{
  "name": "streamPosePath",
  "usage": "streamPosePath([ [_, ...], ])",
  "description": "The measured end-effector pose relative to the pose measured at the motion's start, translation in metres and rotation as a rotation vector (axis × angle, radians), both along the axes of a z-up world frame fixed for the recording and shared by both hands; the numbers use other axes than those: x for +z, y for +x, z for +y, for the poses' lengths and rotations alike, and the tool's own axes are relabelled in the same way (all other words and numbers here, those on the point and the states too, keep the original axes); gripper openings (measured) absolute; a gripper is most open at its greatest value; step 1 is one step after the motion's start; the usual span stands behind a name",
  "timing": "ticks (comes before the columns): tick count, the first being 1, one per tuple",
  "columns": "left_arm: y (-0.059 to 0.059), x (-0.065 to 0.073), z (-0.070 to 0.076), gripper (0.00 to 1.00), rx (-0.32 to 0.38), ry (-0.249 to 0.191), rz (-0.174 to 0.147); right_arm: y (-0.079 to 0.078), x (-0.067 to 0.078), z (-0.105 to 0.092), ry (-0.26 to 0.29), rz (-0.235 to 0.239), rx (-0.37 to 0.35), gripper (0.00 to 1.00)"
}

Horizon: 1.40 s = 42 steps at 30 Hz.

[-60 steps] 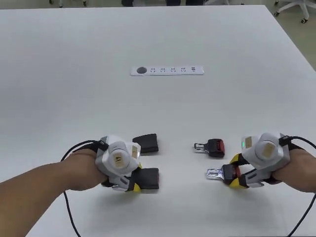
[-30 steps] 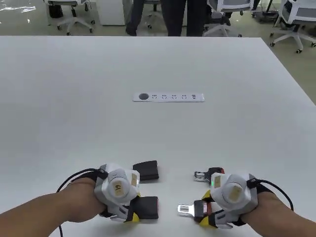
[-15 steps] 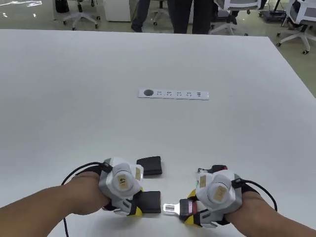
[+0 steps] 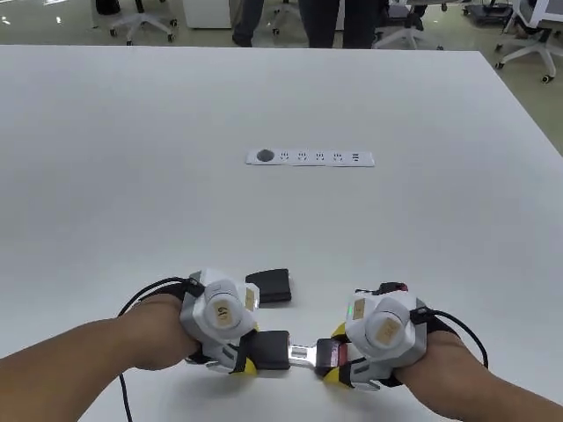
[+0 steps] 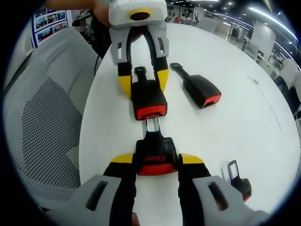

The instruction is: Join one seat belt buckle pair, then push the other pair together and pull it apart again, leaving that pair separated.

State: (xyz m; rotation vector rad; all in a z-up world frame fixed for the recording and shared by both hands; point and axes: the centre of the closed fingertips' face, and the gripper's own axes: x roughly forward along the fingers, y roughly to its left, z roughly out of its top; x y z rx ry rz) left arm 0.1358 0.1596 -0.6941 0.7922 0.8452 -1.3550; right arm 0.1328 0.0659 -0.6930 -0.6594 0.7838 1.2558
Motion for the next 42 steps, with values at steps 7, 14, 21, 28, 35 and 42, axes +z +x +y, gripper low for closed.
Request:
streamPosePath([
  [7,0.000,0.001,0.000,0.33,-0.010,0.022,0.004,0.007,0.001,0.003,-0.028,-0.013,0.036,0.33],
  [14,-0.001,0.002,-0.001,0.33,-0.010,0.022,0.003,0.002,0.001,0.011,-0.021,-0.027,0.075,0.33],
  [21,0.000,0.002,0.000,0.33,-0.024,0.005,0.003,0.004,0.003,0.015,0.030,0.004,0.061,0.32],
  [28,-0.002,0.004,-0.003,0.32,-0.044,0.008,0.004,0.003,0.004,0.023,0.041,0.007,0.089,0.31],
  [35,-0.001,0.003,-0.002,0.32,-0.058,0.008,0.004,0.003,0.002,0.025,0.048,0.011,0.091,0.31],
  [42,-0.002,0.005,-0.004,0.32,-0.061,0.018,-0.001,0.004,0.002,0.036,0.054,0.004,0.102,0.31],
])
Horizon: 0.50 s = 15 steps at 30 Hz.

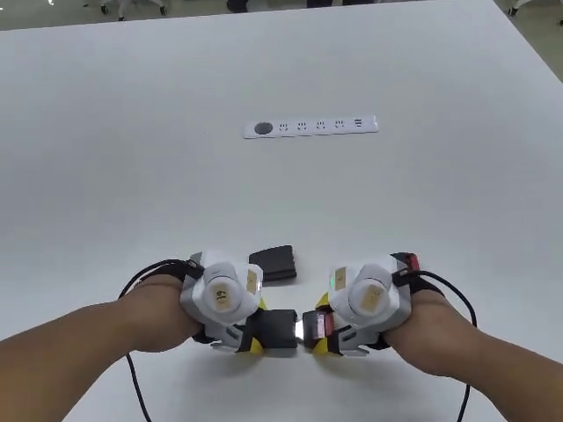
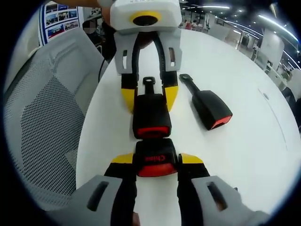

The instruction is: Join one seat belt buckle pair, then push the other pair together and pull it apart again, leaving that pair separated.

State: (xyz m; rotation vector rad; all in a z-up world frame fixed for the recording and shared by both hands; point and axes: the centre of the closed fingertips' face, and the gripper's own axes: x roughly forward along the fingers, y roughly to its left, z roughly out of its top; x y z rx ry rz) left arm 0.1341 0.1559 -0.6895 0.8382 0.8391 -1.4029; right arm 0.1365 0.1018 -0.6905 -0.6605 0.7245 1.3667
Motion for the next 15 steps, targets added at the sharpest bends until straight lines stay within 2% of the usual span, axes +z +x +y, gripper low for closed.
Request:
streamPosePath([
  [1,-0.0004,-0.0004,0.0006,0.32,0.001,0.004,0.001,0.0011,0.0001,0.0029,0.013,0.000,0.002,0.31],
  [9,0.0016,-0.0031,0.0014,0.32,0.010,0.002,0.000,-0.0025,0.0006,0.0010,-0.002,-0.001,-0.009,0.31],
  [11,0.0005,-0.0034,0.0018,0.32,0.017,0.014,-0.010,-0.0032,0.0007,-0.0006,-0.019,-0.011,0.010,0.31],
  [13,0.0009,-0.0037,0.0043,0.32,0.011,0.007,-0.014,-0.0050,0.0013,-0.0022,-0.035,-0.026,0.025,0.30],
  [15,0.0017,-0.0038,0.0051,0.31,0.019,-0.002,-0.007,-0.0031,0.0011,-0.0032,-0.035,-0.023,0.018,0.30],
])
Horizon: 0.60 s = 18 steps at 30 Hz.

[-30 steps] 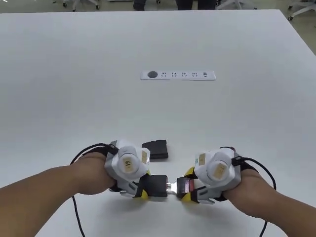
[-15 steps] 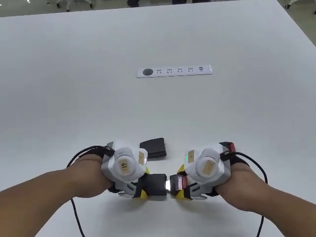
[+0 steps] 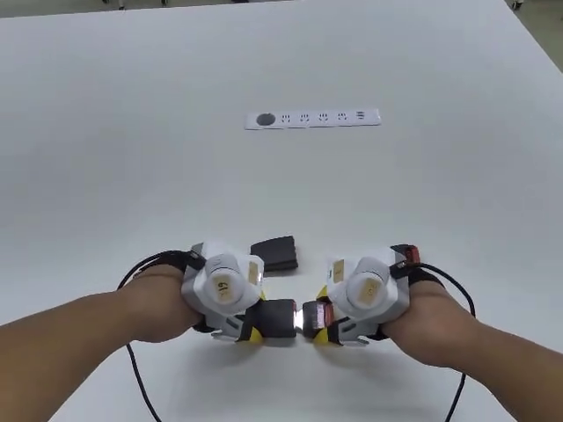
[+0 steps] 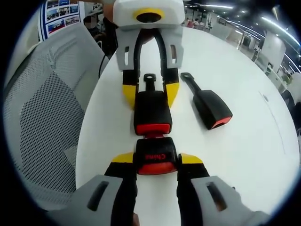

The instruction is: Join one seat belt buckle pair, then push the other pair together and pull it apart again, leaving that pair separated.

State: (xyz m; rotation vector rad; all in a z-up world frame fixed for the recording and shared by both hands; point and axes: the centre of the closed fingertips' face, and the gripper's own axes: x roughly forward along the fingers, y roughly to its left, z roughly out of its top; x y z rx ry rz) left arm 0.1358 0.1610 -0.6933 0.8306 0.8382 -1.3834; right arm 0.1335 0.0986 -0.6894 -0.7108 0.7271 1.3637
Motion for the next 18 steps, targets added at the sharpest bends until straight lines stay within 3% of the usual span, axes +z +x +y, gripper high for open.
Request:
streamPosePath([
  [11,-0.0026,0.0047,-0.0017,0.31,0.003,-0.006,0.005,0.0039,-0.0045,-0.0026,-0.019,0.008,-0.012,0.31],
  [18,-0.0031,0.0064,-0.0034,0.32,0.003,0.013,0.013,0.0028,-0.0029,-0.0029,-0.033,0.001,-0.010,0.32],
])
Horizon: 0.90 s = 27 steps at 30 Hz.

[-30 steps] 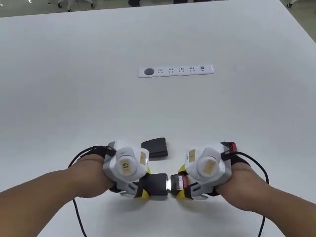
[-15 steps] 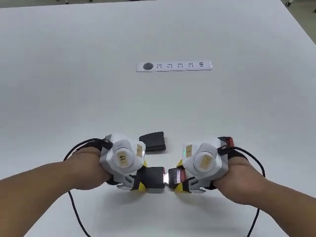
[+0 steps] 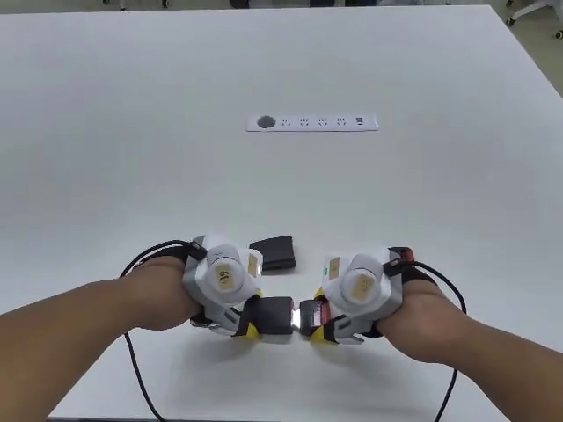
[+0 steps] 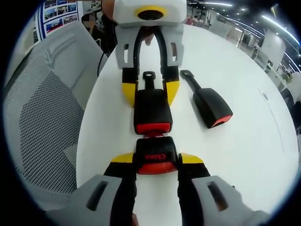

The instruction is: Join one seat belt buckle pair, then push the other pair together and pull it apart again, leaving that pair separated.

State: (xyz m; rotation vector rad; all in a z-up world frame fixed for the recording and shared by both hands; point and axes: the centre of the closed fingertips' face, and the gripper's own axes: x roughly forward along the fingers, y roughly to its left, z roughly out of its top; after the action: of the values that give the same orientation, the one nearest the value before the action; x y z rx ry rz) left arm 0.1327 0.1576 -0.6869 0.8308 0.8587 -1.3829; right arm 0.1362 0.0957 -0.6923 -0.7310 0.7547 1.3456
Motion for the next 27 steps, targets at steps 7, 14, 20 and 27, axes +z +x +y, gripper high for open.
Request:
streamPosePath([
  [7,0.000,-0.001,0.001,0.33,0.015,0.044,-0.007,0.001,0.001,0.000,-0.004,-0.001,-0.002,0.33],
  [14,0.004,-0.001,0.008,0.33,0.017,0.056,-0.034,0.000,0.004,-0.002,0.004,0.012,-0.040,0.35],
  [20,0.004,0.016,0.008,0.33,0.061,0.023,-0.050,0.000,0.018,-0.006,0.040,0.005,-0.049,0.37],
  [27,0.020,0.041,0.005,0.37,0.121,-0.021,-0.099,0.015,0.038,-0.019,0.065,-0.038,-0.059,0.36],
])
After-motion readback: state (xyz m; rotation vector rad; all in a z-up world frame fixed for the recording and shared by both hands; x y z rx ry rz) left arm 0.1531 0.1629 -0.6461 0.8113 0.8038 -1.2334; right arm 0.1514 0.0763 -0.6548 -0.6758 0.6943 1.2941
